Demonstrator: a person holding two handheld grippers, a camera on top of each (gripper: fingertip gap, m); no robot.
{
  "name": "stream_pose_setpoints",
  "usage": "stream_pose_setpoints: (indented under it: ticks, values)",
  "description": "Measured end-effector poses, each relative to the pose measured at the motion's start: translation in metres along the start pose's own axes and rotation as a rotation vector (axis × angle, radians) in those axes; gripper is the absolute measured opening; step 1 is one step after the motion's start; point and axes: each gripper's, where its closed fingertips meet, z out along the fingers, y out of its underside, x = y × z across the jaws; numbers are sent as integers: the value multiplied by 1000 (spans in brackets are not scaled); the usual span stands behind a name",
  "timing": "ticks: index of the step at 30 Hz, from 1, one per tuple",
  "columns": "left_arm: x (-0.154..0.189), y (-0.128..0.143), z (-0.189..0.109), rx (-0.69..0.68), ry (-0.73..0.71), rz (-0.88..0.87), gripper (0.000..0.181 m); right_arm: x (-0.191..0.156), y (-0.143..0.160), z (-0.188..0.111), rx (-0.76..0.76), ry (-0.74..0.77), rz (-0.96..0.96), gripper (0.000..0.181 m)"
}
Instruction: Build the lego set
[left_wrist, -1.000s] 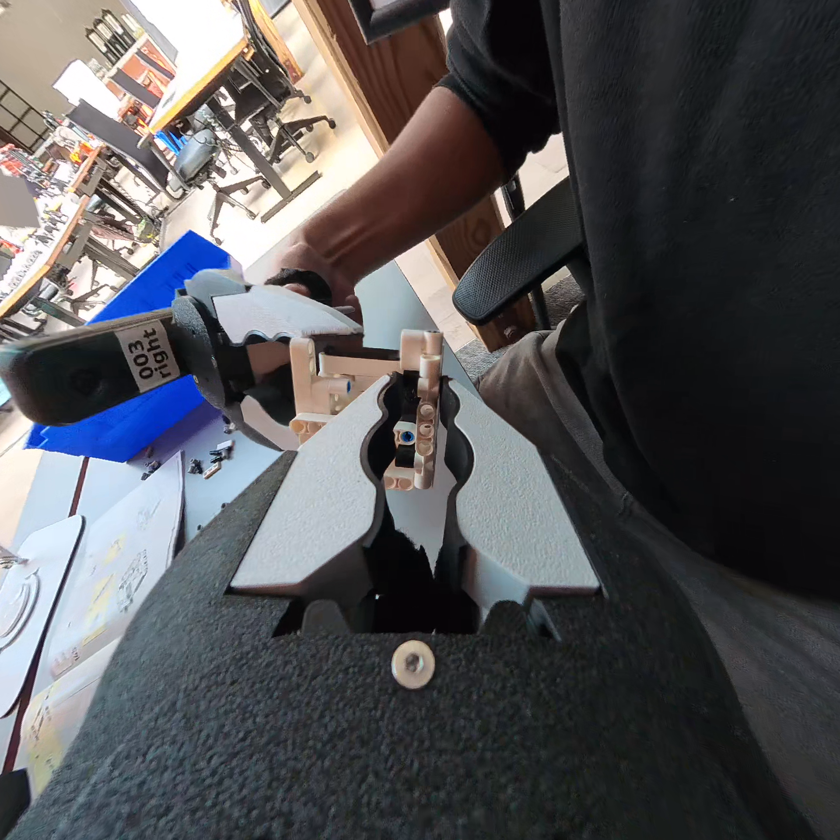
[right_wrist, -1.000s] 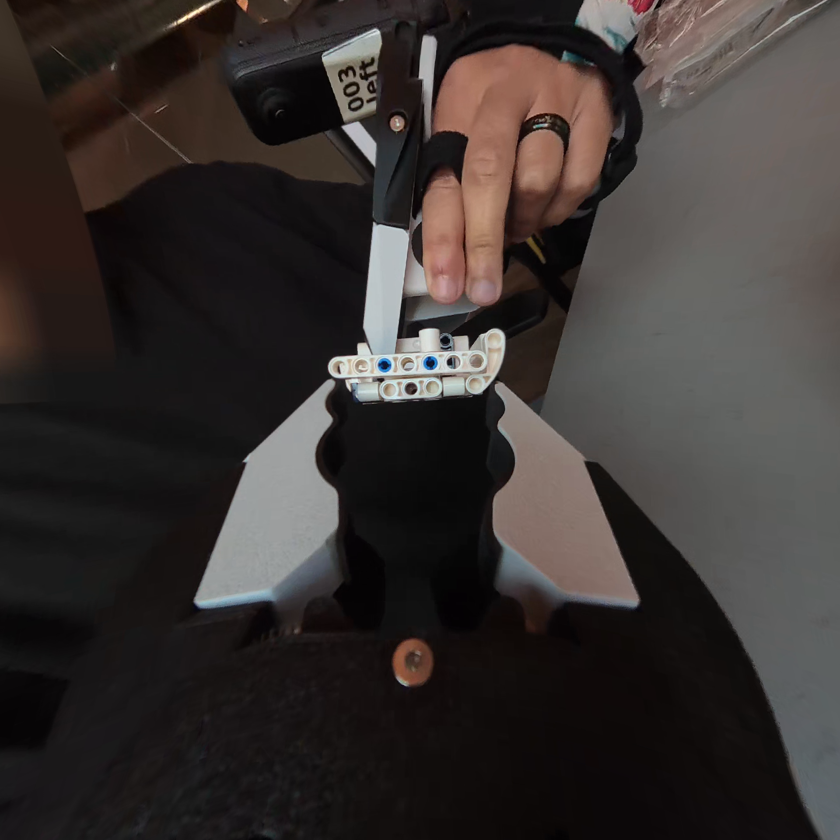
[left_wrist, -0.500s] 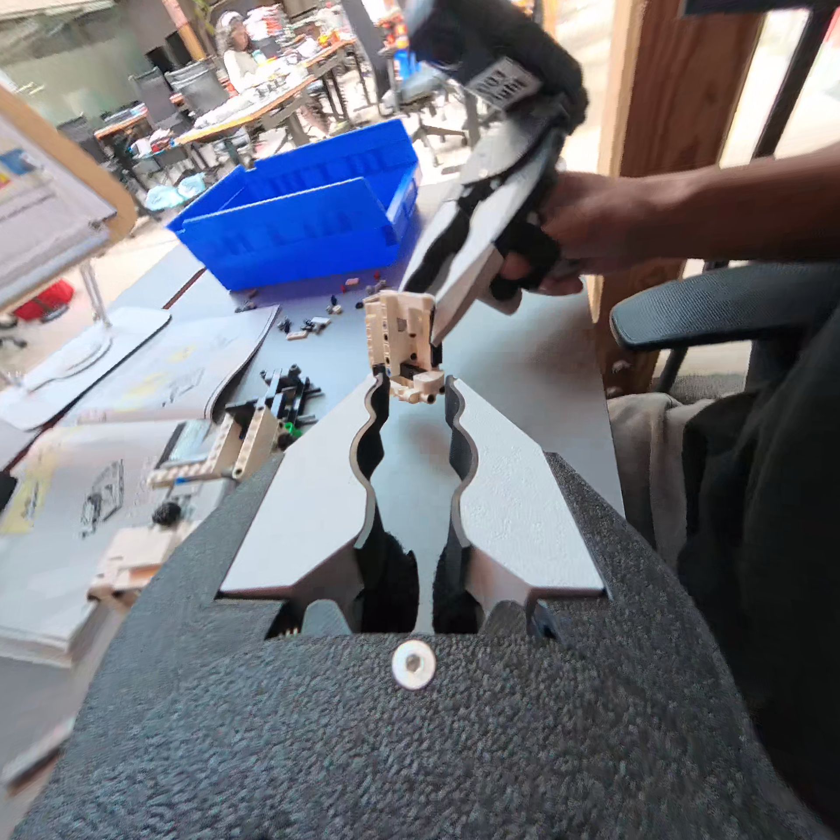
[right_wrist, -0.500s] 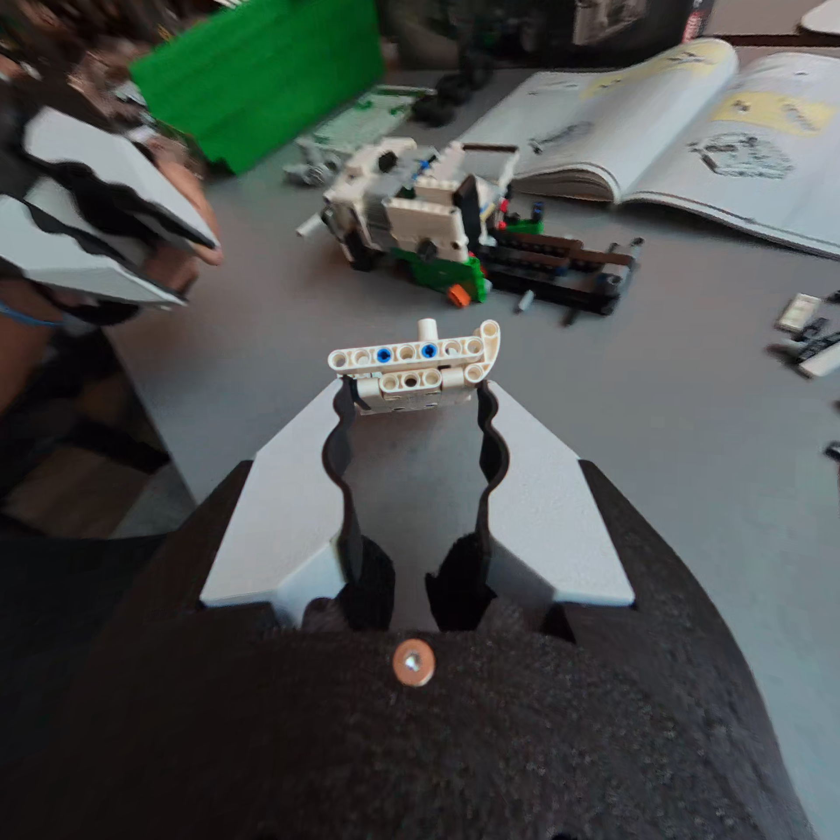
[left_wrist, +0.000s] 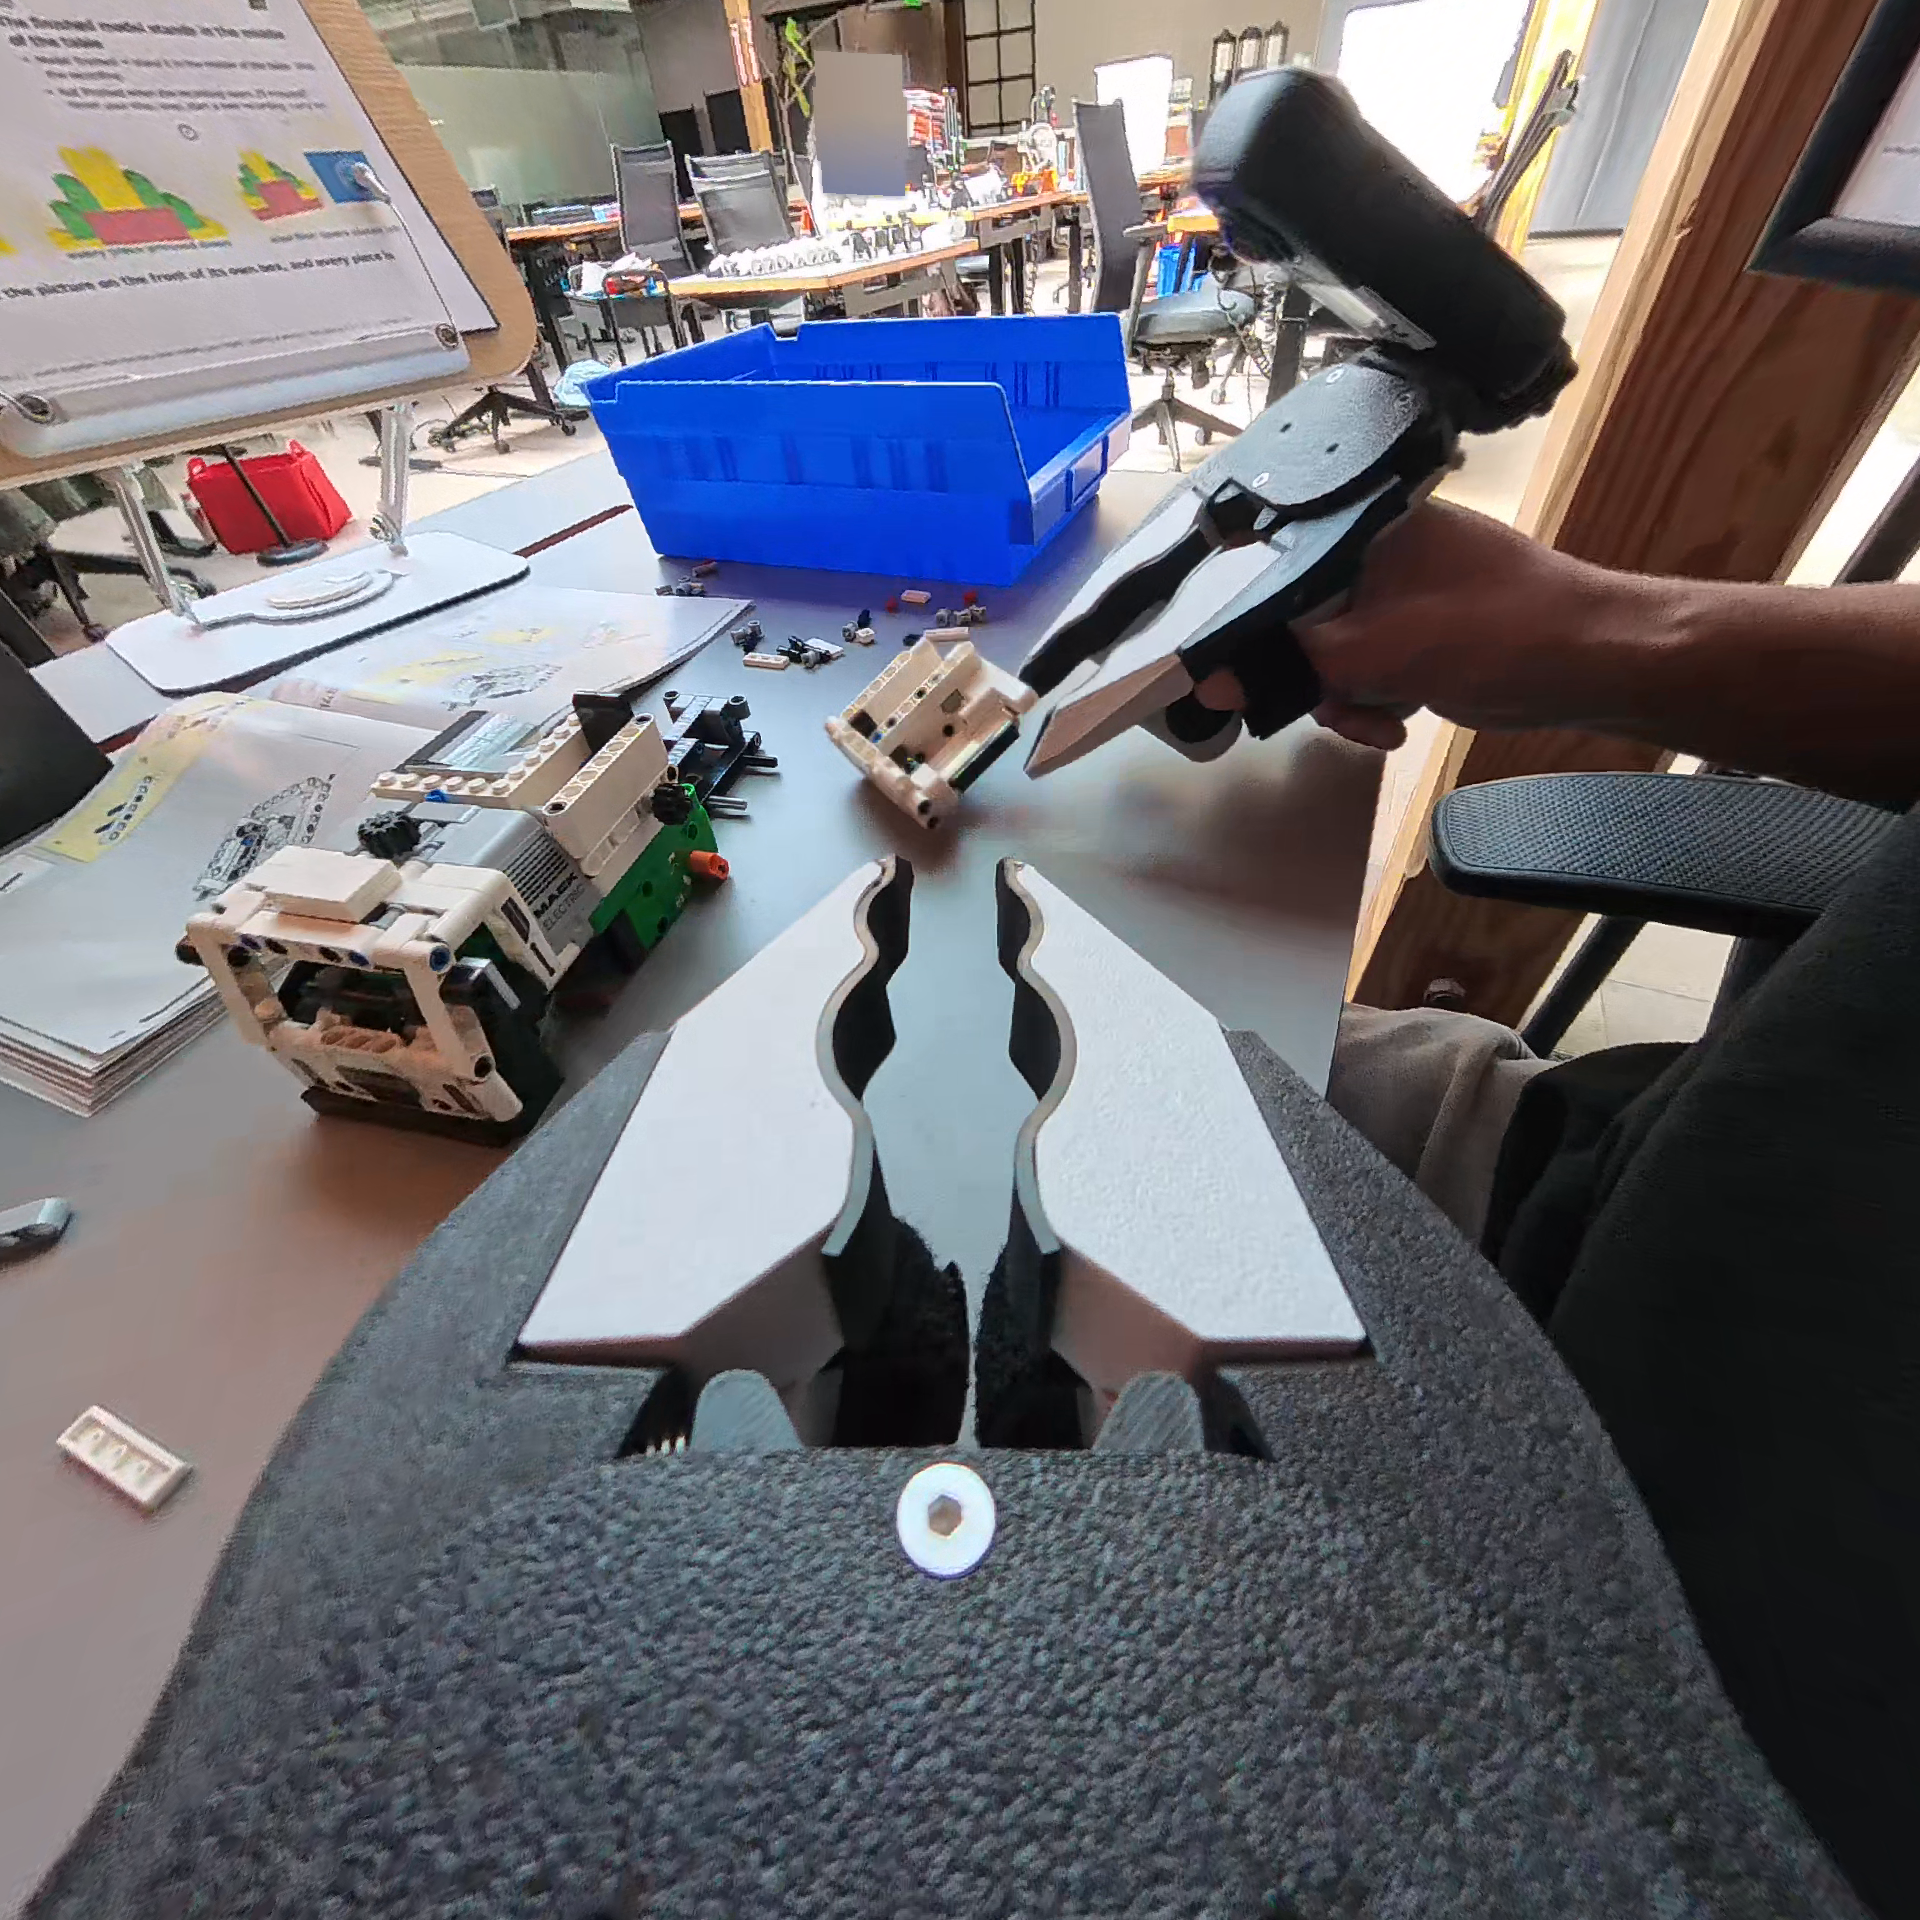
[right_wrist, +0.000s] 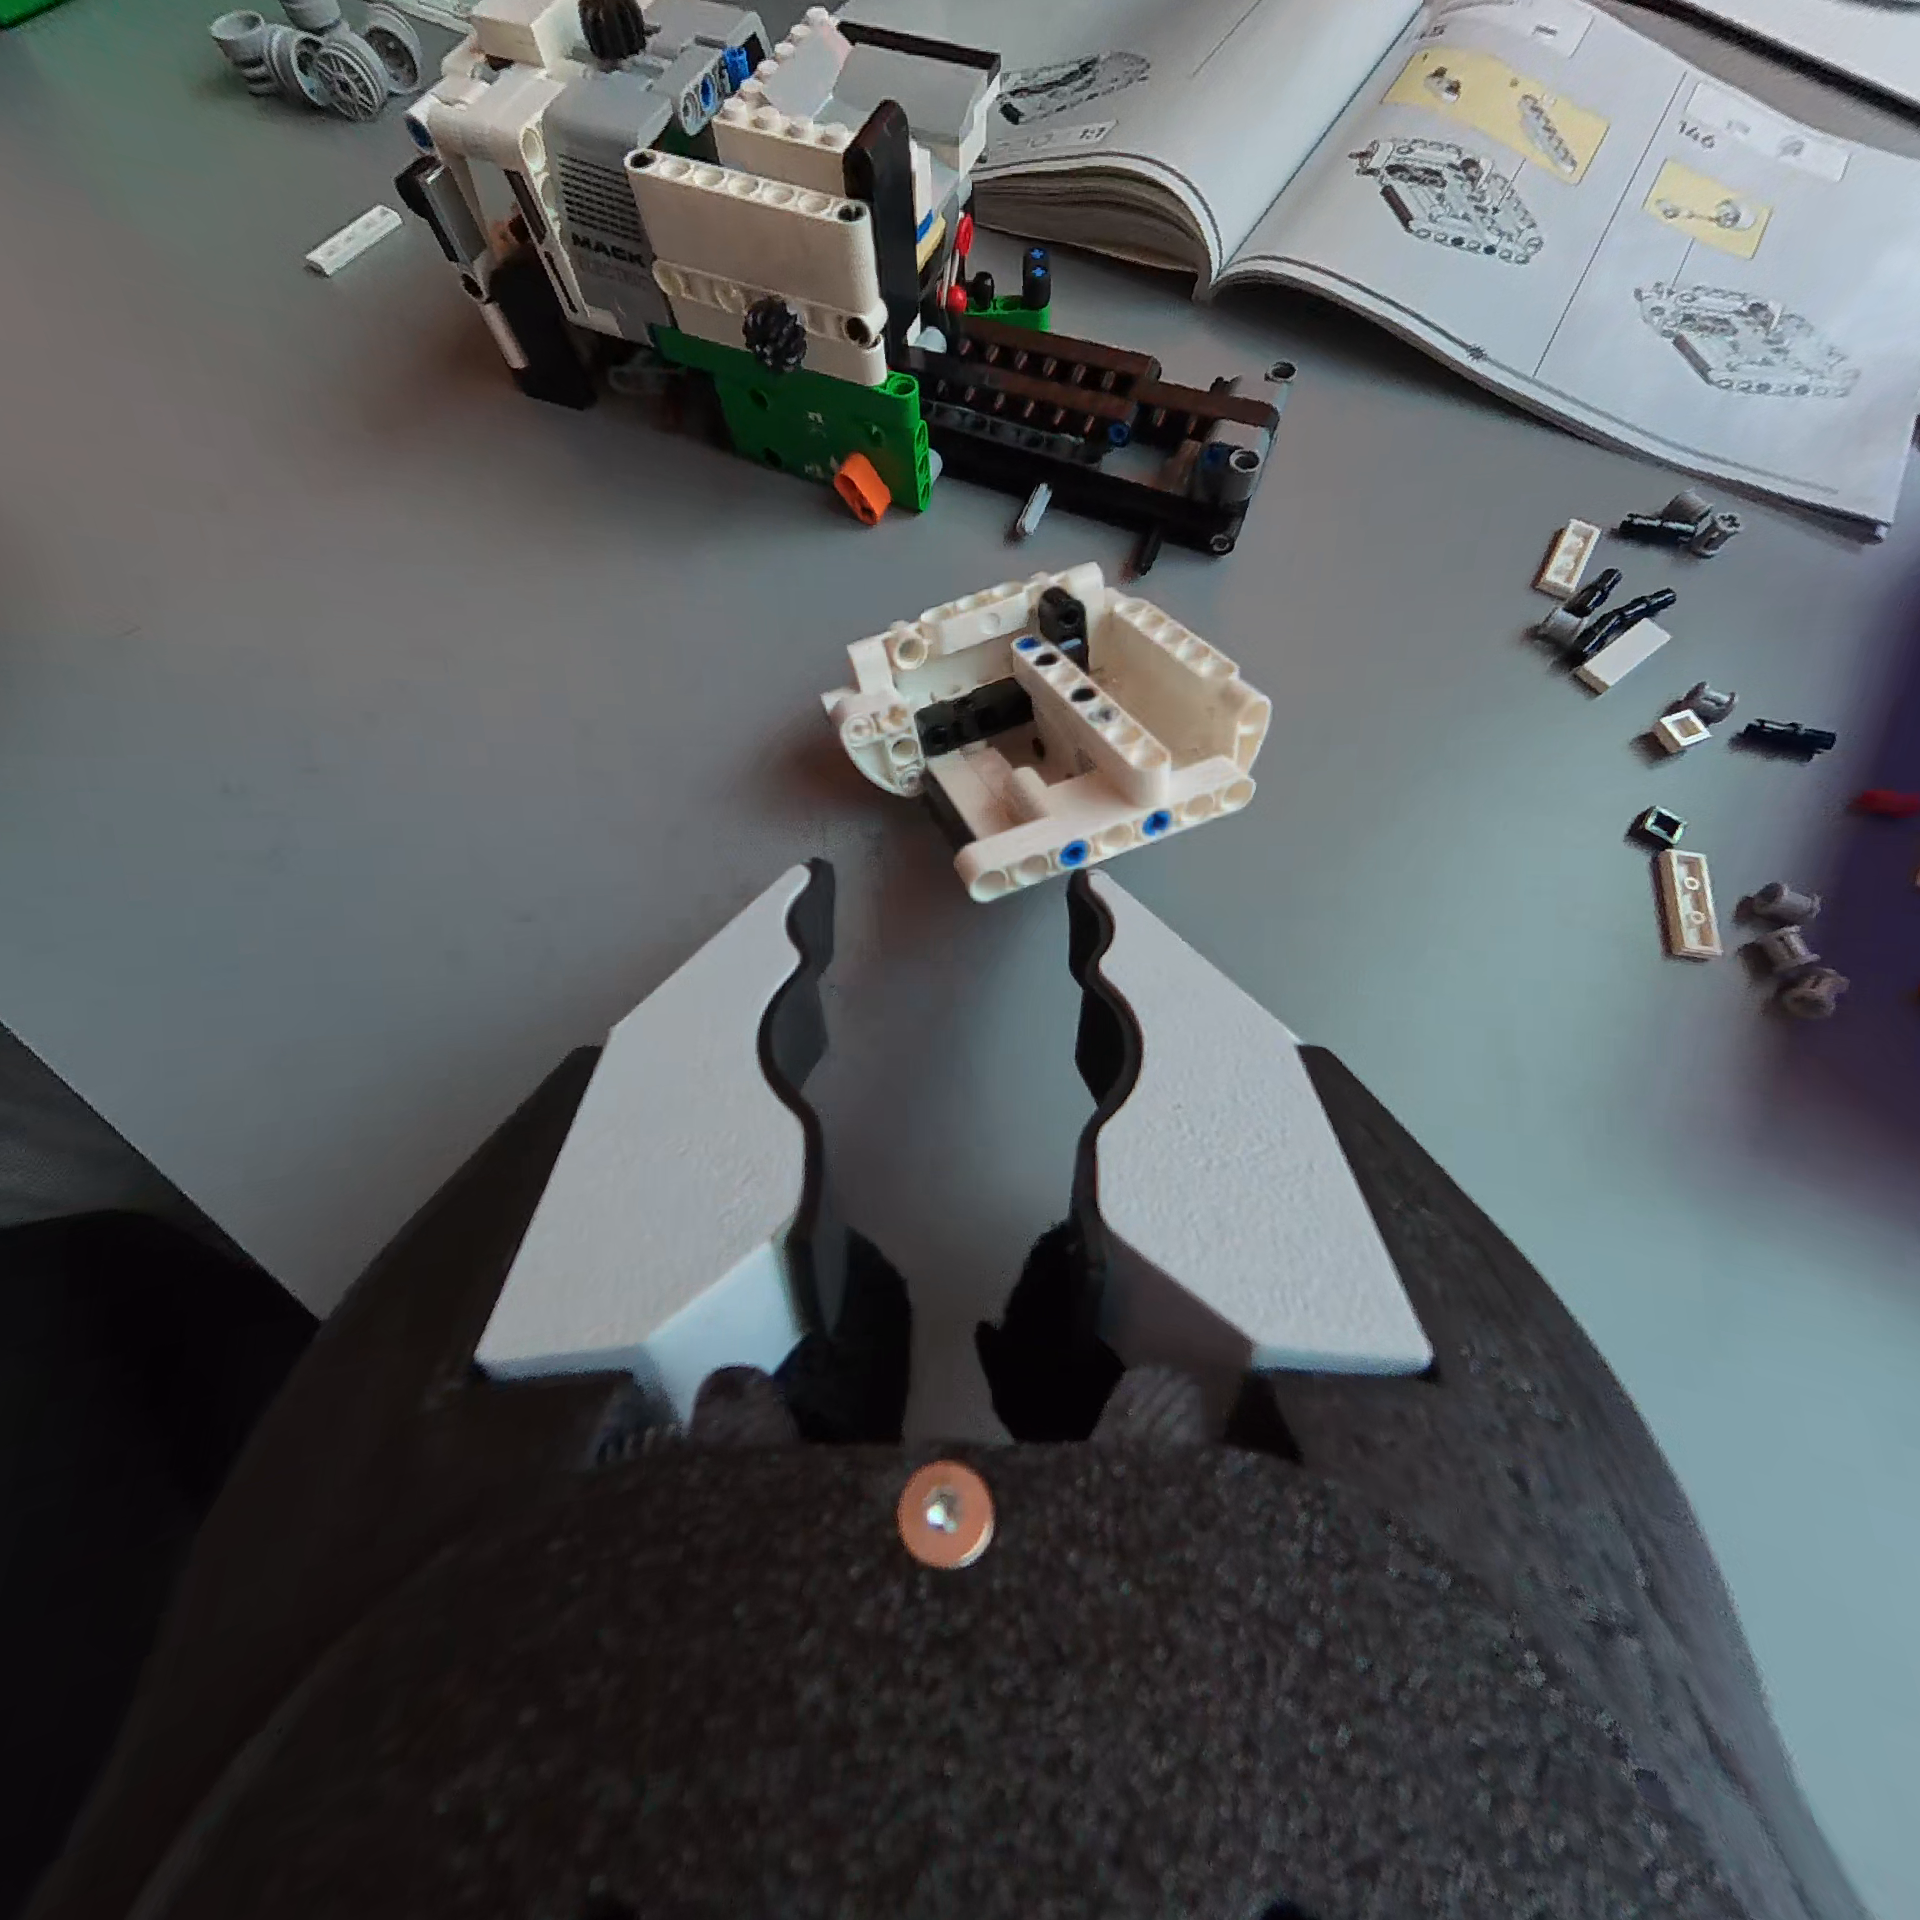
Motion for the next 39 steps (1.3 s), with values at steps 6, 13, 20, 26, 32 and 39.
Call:
stream_pose_setpoints:
  ticks: [6, 13, 20, 26, 32, 39]
  values:
    - [4, 1, -1, 2, -2, 1, 16, -3, 7, 0, -38, -20, 39, 47]
    - [2, 9, 3, -51, -77, 43, 15, 21, -6, -10, -5, -39, 69, 50]
    - [-18, 9, 17, -94, -170, -69, 22, 70, -30, -5, 106, 17, 93, 52]
    - [-61, -73, 88, -207, -80, 114, 34, 88, -40, 9, 169, 27, 104, 51]
    - [-112, -89, 240, -496, -5, 250, 46, 108, -55, -14, 361, 66, 145, 50]
    - [-134, -21, 348, -715, 83, 141, 50, 99, -54, -19, 397, -26, 170, 49]
